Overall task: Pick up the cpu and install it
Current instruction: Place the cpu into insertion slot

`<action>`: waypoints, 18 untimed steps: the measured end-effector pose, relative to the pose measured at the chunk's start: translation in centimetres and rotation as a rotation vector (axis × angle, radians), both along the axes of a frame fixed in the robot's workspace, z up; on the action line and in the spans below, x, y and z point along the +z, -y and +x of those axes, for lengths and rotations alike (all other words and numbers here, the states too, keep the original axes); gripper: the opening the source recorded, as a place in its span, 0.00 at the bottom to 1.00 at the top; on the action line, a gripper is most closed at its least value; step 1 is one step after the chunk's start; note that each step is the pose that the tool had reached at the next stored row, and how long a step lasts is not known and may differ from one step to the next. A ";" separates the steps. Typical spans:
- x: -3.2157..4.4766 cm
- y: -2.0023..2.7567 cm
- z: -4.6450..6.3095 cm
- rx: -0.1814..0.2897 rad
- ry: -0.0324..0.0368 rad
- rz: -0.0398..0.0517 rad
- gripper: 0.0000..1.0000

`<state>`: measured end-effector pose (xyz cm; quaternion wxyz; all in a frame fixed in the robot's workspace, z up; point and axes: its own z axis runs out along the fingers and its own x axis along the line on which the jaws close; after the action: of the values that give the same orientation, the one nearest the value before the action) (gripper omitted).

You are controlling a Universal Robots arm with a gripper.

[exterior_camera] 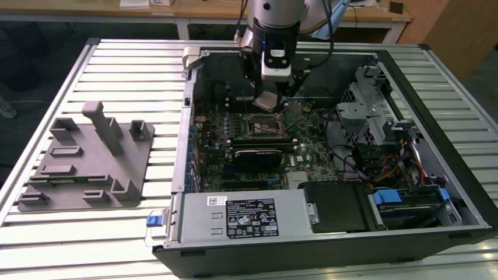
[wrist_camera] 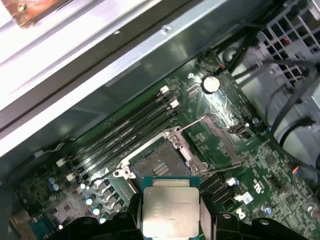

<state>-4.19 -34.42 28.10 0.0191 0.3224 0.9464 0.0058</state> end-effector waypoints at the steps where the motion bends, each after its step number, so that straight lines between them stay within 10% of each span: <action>1: -0.01 0.00 0.0 -0.018 0.0000 0.0000 0.55; 18: -0.07 0.00 0.0 -0.324 0.0000 0.0000 0.55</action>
<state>-4.19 -34.42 28.03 0.0198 0.4707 0.8821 0.0027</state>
